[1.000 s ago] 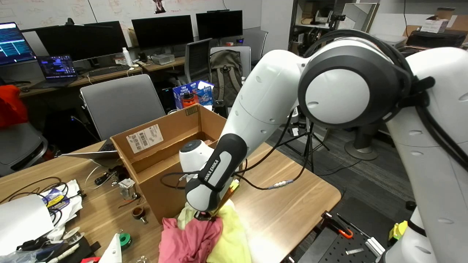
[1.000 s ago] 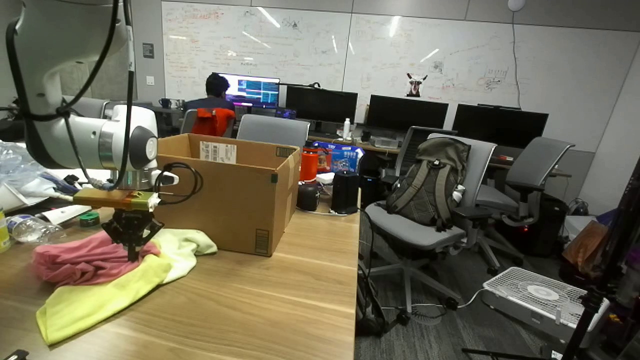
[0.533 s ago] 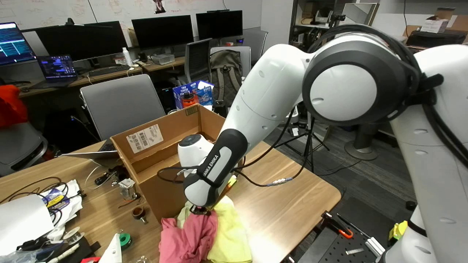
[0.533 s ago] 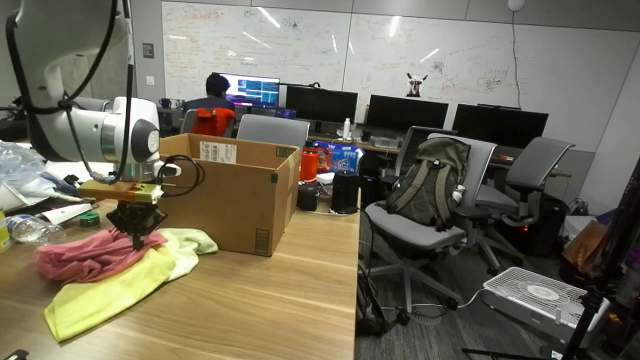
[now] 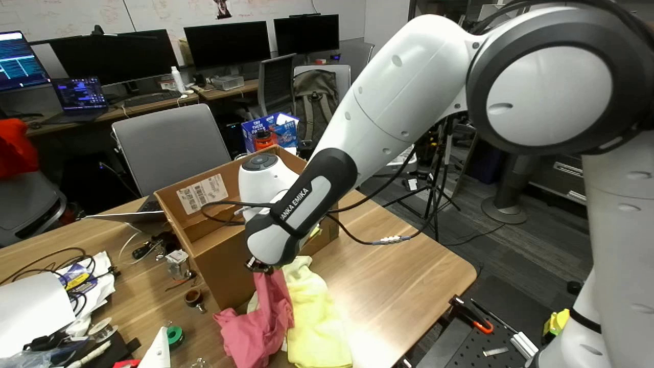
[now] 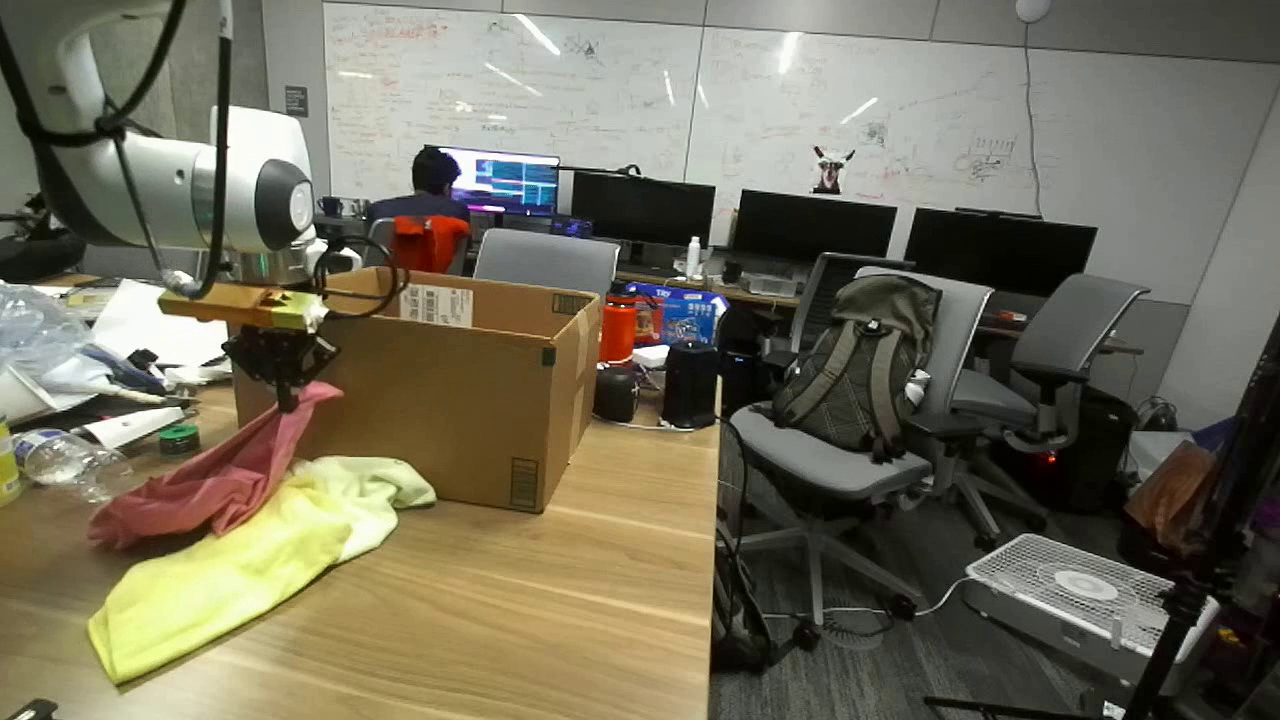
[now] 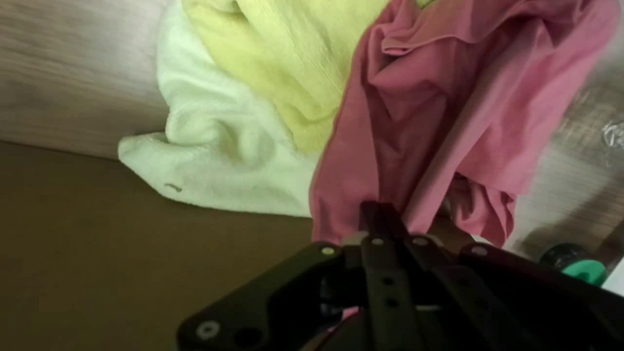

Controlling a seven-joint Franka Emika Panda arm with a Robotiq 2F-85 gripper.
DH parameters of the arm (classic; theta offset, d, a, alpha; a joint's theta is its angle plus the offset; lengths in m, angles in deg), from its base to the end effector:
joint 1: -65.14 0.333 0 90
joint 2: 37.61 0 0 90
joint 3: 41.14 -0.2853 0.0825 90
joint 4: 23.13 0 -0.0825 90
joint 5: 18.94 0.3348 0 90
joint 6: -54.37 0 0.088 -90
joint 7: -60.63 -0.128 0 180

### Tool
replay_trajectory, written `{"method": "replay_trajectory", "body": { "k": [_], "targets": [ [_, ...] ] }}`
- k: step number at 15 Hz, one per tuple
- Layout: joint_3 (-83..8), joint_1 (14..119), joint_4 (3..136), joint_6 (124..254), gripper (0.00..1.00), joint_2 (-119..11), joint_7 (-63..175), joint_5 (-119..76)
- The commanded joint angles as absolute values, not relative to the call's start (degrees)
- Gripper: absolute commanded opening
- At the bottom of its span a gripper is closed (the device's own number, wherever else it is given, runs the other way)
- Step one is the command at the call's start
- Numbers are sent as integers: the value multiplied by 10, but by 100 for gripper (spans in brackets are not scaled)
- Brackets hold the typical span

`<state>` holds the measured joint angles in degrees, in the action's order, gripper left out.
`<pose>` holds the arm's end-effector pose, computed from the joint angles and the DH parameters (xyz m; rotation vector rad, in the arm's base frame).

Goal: Pick up the clothes from the table and put them in the box

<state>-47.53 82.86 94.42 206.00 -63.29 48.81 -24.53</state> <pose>0.5204 0.2337 0.2233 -3.0613 -0.4350 -0.2247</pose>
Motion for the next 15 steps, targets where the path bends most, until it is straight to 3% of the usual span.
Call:
{"method": "replay_trajectory", "body": {
  "k": [1, 15],
  "targets": [
    [-467, 841, 965, 2088, 0, -582, 464, -260],
    [-444, 849, 937, 2121, 0, -489, 371, -348]
  ]
}}
